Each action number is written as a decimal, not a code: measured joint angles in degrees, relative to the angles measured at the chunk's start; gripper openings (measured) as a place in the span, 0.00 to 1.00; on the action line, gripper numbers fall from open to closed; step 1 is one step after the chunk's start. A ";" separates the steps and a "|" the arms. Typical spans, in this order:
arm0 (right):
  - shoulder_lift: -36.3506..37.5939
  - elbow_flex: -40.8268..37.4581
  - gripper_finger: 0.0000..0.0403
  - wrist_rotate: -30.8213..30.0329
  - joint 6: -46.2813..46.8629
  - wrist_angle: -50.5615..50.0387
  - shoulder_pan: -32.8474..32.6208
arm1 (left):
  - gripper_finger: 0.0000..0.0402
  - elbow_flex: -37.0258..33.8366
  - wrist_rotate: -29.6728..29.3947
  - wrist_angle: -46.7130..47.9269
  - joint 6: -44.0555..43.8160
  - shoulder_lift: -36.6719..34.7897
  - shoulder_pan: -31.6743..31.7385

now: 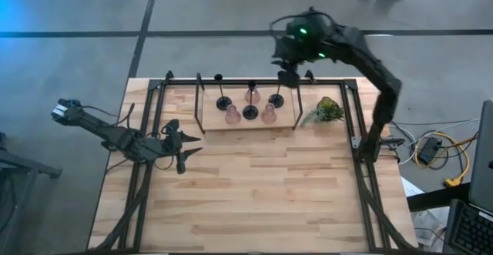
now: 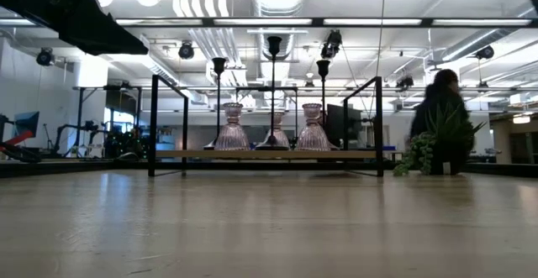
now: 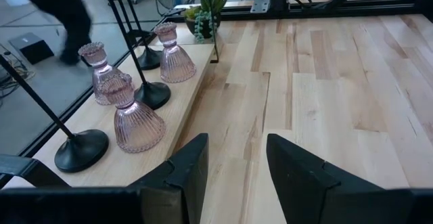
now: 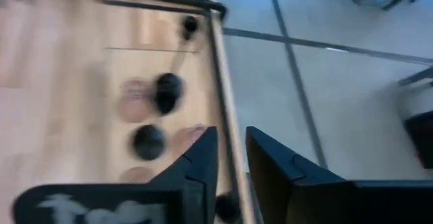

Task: Pick & Place candle stick holders
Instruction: Return to Home Position

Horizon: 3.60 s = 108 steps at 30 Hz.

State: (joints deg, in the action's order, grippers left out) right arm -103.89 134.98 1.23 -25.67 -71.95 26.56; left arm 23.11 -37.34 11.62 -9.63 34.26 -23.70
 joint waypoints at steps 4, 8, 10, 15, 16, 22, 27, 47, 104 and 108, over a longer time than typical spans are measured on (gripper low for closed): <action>5.05 -0.27 0.08 0.10 6.31 -6.41 -6.24 | 0.38 0.00 0.00 0.02 0.00 0.00 -0.02; 7.86 -2.77 0.03 0.43 13.08 -9.19 -13.01 | 0.38 0.00 0.00 0.00 0.00 0.00 0.00; 9.06 -6.23 0.02 0.58 15.80 -9.29 -16.07 | 0.38 0.00 0.00 0.02 0.00 0.00 0.00; 13.44 -22.01 0.02 0.92 20.86 -3.01 -21.88 | 0.38 0.00 0.00 0.00 0.00 0.00 0.00; 14.65 -26.27 0.02 0.93 21.76 0.59 -22.85 | 0.38 0.00 0.00 0.00 0.00 0.00 -0.02; 22.41 -54.14 0.02 5.28 26.47 27.11 -27.52 | 0.38 0.00 0.00 0.00 0.00 0.00 -0.02; 29.05 -75.59 0.02 4.81 30.07 51.40 -29.78 | 0.38 0.00 0.00 0.00 0.00 0.00 0.00; 47.82 -126.49 0.02 0.08 31.88 110.05 -28.12 | 0.38 0.00 0.00 0.02 0.00 0.00 0.00; 96.31 -134.40 0.02 -1.42 41.75 72.23 -19.43 | 0.38 -0.02 -0.02 0.45 0.00 0.17 -0.01; 95.84 -134.40 0.02 -1.42 41.72 72.18 -19.43 | 0.38 -0.02 0.00 0.46 0.00 0.17 -0.01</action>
State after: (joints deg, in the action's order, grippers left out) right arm -8.05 0.58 -0.19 16.04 0.23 7.14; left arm 23.09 -37.34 12.08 -9.63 34.44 -23.71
